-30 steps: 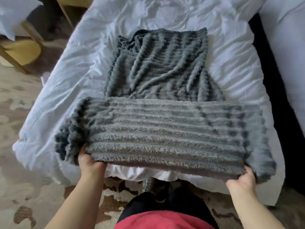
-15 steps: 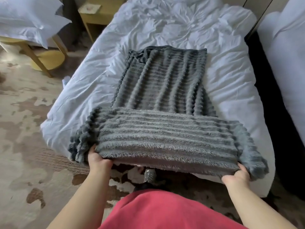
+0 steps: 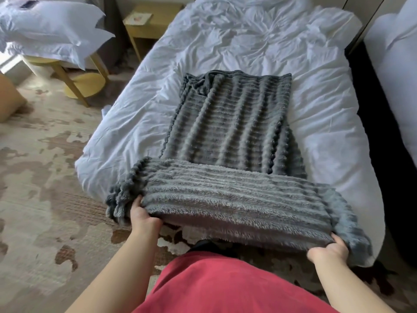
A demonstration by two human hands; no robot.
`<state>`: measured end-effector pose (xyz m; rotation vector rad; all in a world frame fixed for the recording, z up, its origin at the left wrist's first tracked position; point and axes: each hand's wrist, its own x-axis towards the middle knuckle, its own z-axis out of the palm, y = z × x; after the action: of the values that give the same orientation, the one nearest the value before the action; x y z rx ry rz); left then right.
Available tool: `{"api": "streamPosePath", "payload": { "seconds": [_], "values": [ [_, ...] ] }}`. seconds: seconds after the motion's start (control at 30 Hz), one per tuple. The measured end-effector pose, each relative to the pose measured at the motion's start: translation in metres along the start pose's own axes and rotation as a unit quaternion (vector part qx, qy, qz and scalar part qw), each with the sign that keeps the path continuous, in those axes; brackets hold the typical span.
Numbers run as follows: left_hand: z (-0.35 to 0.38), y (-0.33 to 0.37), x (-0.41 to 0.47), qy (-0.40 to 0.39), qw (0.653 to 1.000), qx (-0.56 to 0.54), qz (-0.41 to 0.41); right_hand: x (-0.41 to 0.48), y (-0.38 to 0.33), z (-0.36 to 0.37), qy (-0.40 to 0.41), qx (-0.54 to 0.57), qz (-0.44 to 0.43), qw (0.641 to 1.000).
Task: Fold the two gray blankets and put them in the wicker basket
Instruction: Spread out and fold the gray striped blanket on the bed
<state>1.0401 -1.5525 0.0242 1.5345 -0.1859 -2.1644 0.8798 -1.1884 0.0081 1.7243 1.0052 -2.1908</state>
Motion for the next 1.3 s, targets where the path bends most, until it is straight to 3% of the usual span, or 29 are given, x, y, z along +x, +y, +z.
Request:
{"api": "streamPosePath", "payload": {
  "seconds": [0.23, 0.37, 0.5, 0.6, 0.67, 0.77, 0.8, 0.87, 0.93, 1.07, 1.17, 1.3],
  "values": [
    [0.072, 0.025, 0.018, 0.004, 1.0, 0.018, -0.003, -0.02, -0.02, 0.092, 0.02, -0.043, -0.03, 0.998],
    [0.134, 0.044, 0.041, -0.038, 0.999, -0.002, -0.035, -0.033, -0.031, 0.161, 0.025, -0.081, -0.07, 0.994],
    [0.198, 0.065, 0.074, -0.156, 0.985, -0.067, 0.024, -0.022, -0.045, 0.215, -0.118, 0.023, -0.091, 0.989],
    [0.23, 0.058, 0.108, -0.146, 0.977, 0.14, 0.067, 0.002, -0.036, 0.238, -0.143, -0.12, -0.103, 0.977],
    [0.236, 0.045, 0.13, -0.143, 0.917, 0.363, 0.079, 0.023, -0.018, 0.244, -0.137, -0.259, -0.091, 0.952],
    [0.226, 0.021, 0.152, -0.139, 0.754, 0.639, 0.059, 0.045, 0.001, 0.245, -0.108, -0.441, -0.063, 0.889],
    [0.223, 0.013, 0.157, -0.122, 0.744, 0.655, 0.047, 0.049, 0.003, 0.243, -0.101, -0.472, -0.057, 0.874],
    [0.22, 0.003, 0.161, -0.072, 0.765, 0.639, 0.023, 0.056, 0.002, 0.244, -0.104, -0.493, -0.051, 0.863],
    [0.226, -0.006, 0.167, -0.032, 0.753, 0.657, 0.03, 0.062, -0.006, 0.254, -0.106, -0.506, -0.049, 0.855],
    [0.241, -0.015, 0.17, 0.037, 0.72, 0.673, 0.167, 0.069, -0.029, 0.297, -0.099, -0.56, -0.136, 0.811],
    [0.269, -0.02, 0.166, 0.054, 0.685, 0.685, 0.24, 0.071, -0.039, 0.344, -0.136, -0.63, -0.226, 0.73],
    [0.308, -0.037, 0.166, -0.008, 0.564, 0.777, 0.281, 0.071, -0.031, 0.398, -0.195, -0.741, -0.315, 0.56]
  ]
}}
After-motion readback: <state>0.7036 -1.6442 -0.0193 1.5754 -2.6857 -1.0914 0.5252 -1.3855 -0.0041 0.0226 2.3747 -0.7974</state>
